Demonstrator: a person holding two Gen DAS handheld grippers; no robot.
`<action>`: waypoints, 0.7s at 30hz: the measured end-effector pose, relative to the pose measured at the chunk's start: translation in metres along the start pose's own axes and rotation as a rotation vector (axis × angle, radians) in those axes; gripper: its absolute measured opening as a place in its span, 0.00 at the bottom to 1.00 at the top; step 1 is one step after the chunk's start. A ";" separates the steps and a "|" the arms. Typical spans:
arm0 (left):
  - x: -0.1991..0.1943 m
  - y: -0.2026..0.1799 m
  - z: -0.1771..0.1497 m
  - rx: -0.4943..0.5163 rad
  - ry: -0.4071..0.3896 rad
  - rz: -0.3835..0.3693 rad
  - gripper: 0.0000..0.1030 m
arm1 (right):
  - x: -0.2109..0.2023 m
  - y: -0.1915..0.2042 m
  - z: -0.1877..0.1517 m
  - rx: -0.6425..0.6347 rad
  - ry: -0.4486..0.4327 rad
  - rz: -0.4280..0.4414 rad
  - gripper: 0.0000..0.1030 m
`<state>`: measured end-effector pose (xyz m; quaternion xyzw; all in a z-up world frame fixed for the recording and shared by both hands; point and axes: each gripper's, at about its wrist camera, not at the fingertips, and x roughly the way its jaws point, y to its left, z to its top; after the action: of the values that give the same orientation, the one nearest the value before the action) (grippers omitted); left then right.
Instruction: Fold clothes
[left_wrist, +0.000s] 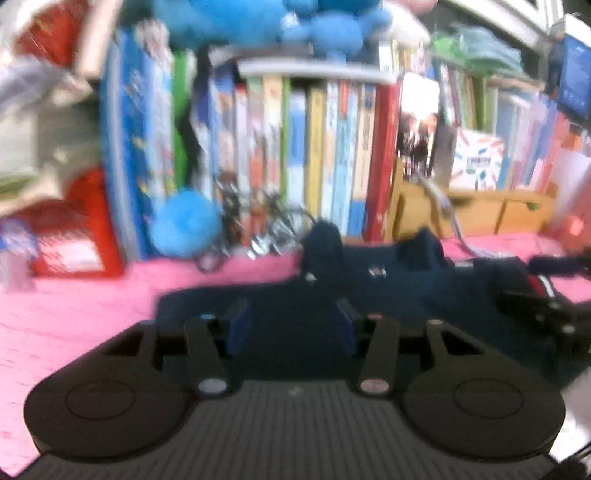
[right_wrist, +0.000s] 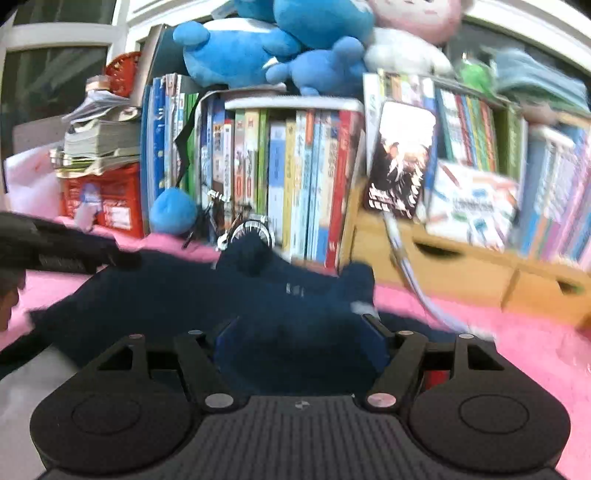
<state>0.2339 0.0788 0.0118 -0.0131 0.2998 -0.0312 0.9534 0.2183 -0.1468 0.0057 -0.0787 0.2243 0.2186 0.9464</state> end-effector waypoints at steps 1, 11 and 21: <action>0.011 -0.001 0.000 0.001 0.018 0.004 0.46 | 0.011 0.003 0.002 0.009 -0.004 0.016 0.75; 0.049 0.005 -0.030 0.082 0.050 0.180 0.53 | 0.105 0.018 -0.009 0.024 0.120 0.064 0.95; 0.050 0.011 -0.028 0.042 0.060 0.192 0.61 | 0.081 -0.068 -0.031 -0.030 0.191 -0.189 1.00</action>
<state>0.2594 0.0864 -0.0400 0.0363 0.3276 0.0535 0.9426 0.3022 -0.1846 -0.0558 -0.1343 0.3017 0.1234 0.9358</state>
